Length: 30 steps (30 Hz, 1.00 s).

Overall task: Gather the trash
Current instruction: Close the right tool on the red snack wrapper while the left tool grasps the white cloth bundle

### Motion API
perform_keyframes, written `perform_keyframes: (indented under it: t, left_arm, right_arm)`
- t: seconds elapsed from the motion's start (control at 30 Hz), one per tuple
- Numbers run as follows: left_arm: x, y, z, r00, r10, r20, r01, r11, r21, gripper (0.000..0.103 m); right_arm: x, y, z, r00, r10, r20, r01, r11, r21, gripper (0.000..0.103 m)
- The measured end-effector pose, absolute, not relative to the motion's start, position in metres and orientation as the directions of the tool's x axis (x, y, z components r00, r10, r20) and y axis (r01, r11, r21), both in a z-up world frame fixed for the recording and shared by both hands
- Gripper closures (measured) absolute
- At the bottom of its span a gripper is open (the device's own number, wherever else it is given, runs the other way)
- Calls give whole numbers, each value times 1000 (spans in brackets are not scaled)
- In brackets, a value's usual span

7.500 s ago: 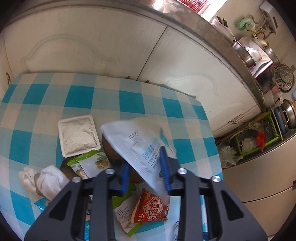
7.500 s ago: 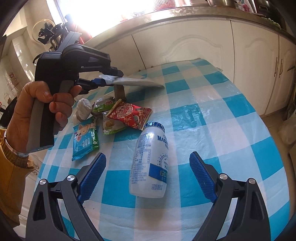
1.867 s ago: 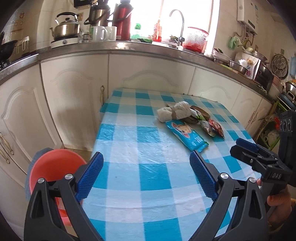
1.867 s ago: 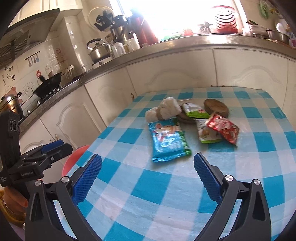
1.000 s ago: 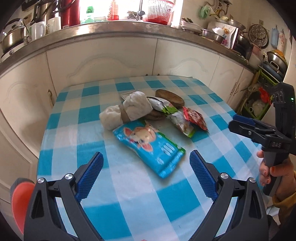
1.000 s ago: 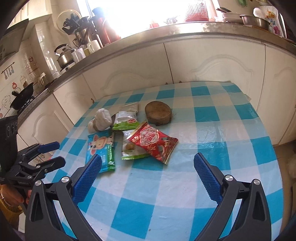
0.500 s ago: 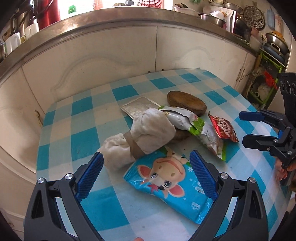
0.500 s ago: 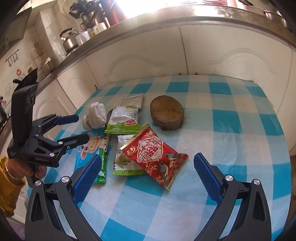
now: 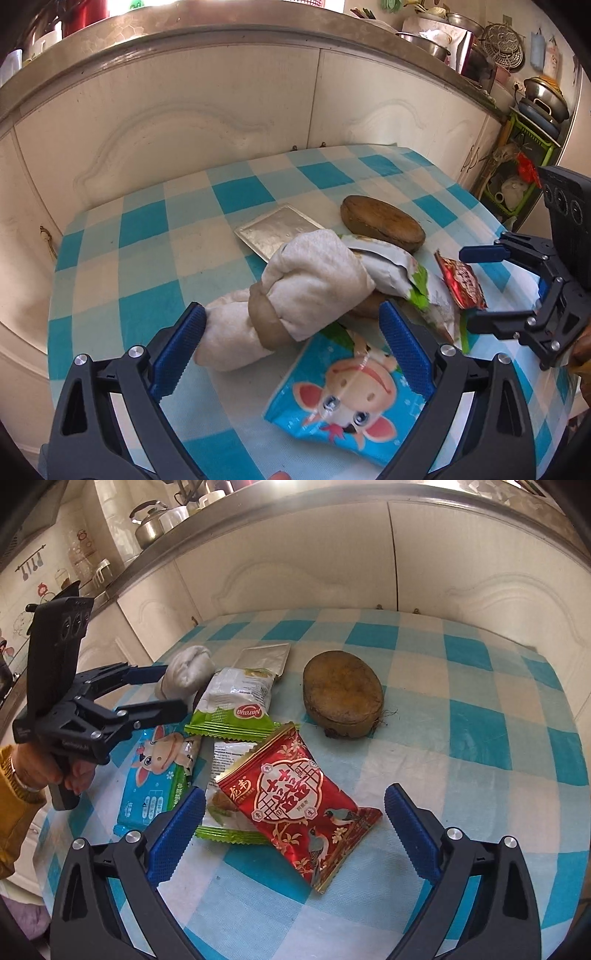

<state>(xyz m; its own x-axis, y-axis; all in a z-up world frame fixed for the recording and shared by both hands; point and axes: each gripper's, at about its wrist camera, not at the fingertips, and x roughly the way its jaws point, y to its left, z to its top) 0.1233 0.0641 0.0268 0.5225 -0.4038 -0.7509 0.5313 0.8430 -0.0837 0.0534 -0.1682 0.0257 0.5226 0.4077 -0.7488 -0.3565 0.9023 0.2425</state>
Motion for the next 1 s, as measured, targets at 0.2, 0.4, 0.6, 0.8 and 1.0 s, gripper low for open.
perform_keyframes:
  t: [0.2,0.4,0.6,0.8,1.0]
  left_arm:
    - [128,60,23,533,-387,-753,537,842,-53,8]
    - [130,61,24,537,-400,-743,533,844,-69,10]
    - [129,65,26,535,-414,-737,521,848,-98,43]
    - [130,74,26,536,-410,-738,475,869,-137,62]
    - [122,80,31,550,-417,-724,450,878,-164,65]
  right_arm:
    - [54,-166,22,518,387,-763,-353,909,221,36]
    - [50,-170,22,530,377,-759,-333,916,222,51]
    - [42,-172,23,544,376,-750,-308,921,238,72]
    - [34,-175,25,560,366,-743,-276,928,249,79]
    - [27,-177,28,585,349,-732,-246,936,250,80]
